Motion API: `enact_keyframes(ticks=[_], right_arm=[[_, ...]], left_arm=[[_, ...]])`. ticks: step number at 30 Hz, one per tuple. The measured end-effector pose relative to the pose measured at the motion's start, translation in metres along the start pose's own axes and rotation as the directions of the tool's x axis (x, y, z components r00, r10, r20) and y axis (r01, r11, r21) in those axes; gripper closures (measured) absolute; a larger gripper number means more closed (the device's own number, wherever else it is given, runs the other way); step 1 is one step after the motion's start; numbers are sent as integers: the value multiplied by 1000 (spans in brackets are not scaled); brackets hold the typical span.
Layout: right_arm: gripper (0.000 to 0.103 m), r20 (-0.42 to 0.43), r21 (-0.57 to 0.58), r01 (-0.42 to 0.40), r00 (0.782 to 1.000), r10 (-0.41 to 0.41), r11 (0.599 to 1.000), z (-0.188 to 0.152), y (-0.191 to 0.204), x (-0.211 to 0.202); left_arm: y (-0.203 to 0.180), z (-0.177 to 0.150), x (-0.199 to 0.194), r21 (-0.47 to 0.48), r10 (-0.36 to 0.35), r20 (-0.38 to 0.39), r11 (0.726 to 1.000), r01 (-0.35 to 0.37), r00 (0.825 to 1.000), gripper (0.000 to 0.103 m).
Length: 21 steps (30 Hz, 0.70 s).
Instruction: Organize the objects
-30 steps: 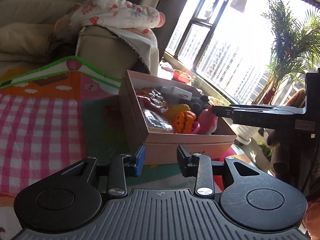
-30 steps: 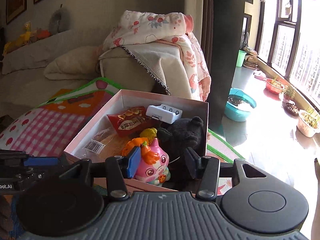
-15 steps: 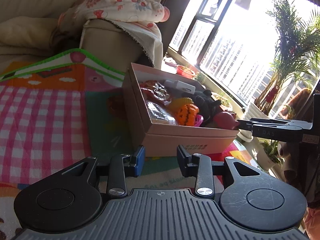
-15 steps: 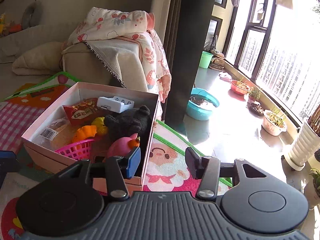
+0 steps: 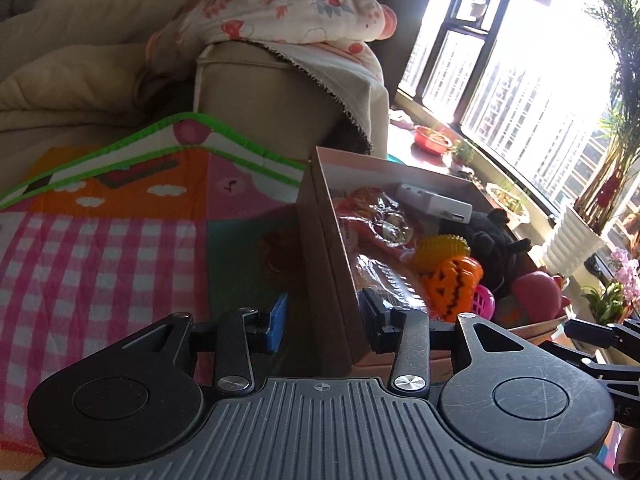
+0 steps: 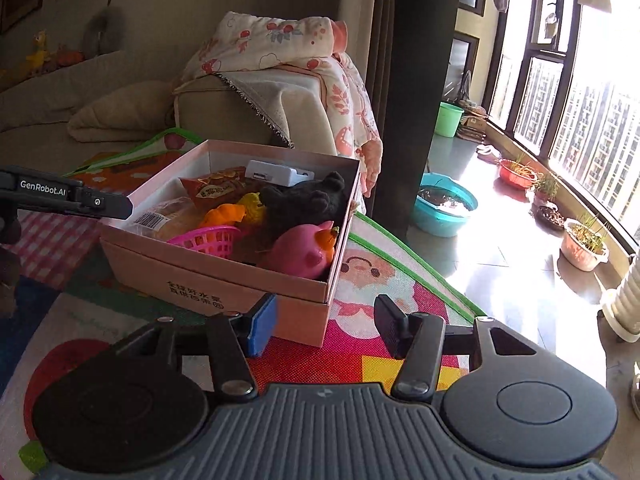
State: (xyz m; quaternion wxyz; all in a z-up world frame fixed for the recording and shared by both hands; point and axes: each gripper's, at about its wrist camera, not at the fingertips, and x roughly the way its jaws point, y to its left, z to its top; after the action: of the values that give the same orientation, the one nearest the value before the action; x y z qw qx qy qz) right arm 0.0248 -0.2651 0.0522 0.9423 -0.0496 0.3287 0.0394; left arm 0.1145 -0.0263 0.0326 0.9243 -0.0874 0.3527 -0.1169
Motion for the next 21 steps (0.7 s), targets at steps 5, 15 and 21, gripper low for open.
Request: enact_keyframes(ticks=[5, 15, 21], right_arm=[[52, -32, 45, -66, 997, 68, 997, 9, 14, 28], [53, -26, 22, -105, 994, 105, 994, 53, 86, 75], [29, -37, 3, -60, 997, 60, 998, 42, 98, 67]], left_arm=[[24, 2, -6, 12, 72, 41, 997, -73, 997, 34], [117, 19, 0, -84, 181, 119, 982, -171, 976, 0], [112, 9, -31, -110, 144, 192, 986, -125, 971, 1]])
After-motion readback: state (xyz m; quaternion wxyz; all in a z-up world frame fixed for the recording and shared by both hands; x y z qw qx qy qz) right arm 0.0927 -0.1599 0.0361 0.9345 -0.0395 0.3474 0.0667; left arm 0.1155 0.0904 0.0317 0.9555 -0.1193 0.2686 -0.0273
